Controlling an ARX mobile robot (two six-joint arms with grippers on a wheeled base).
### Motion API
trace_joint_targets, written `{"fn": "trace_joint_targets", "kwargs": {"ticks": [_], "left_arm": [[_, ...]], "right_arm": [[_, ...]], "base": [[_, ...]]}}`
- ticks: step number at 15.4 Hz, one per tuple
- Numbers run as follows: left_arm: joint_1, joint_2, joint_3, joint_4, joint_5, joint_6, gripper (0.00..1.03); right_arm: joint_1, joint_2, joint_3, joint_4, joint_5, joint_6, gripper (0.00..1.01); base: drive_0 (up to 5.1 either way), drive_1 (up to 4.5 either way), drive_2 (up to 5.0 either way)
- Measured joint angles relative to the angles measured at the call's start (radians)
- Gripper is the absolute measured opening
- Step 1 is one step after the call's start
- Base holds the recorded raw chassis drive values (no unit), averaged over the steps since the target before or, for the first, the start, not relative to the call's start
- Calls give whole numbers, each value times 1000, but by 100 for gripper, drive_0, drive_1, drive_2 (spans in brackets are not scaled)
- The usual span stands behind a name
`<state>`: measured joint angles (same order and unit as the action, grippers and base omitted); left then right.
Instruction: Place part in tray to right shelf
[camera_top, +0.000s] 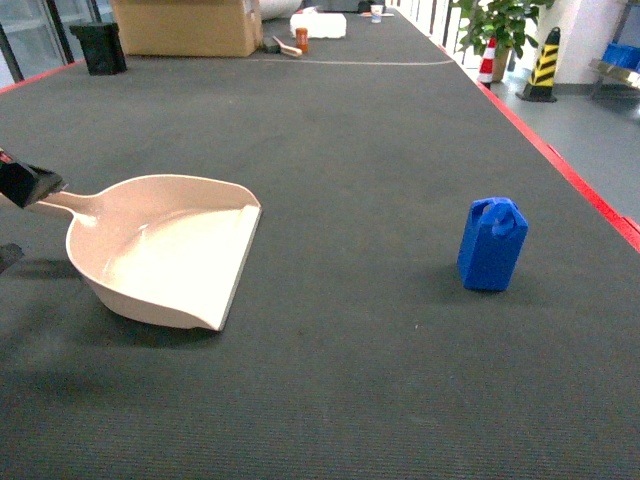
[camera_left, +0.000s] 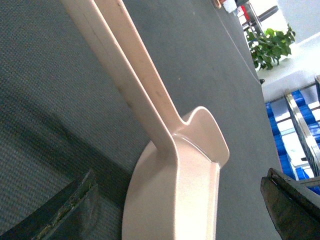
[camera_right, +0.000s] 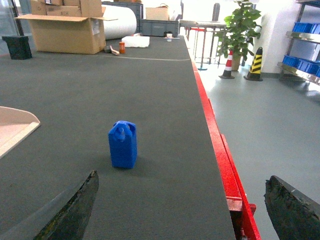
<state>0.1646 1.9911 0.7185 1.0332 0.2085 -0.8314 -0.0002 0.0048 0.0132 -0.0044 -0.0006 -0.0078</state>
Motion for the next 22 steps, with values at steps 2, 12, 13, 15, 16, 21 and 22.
{"fn": "trace_joint_targets", "kwargs": {"ticks": [2, 12, 13, 15, 16, 21, 22], "left_arm": [[26, 68, 86, -19, -4, -7, 98], [61, 311, 431, -42, 76, -132, 73], [64, 336, 467, -40, 74, -148, 61], [66, 375, 488, -5, 91, -185, 38], [67, 378, 477, 44, 100, -223, 26], [-8, 270, 319, 246, 127, -404, 12], [-43, 228, 291, 246, 129, -433, 12]], "right_arm": [[0, 0, 0, 0, 0, 0, 98], [0, 0, 0, 0, 0, 0, 98], [0, 0, 0, 0, 0, 0, 98], [0, 0, 0, 0, 0, 0, 98], [0, 0, 0, 0, 0, 0, 98], [0, 0, 0, 0, 0, 0, 98], [0, 0, 0, 0, 0, 0, 98]], "base": [[0, 0, 0], [0, 0, 0], [0, 0, 0], [0, 0, 0], [0, 0, 0], [0, 0, 0], [0, 0, 0]]}}
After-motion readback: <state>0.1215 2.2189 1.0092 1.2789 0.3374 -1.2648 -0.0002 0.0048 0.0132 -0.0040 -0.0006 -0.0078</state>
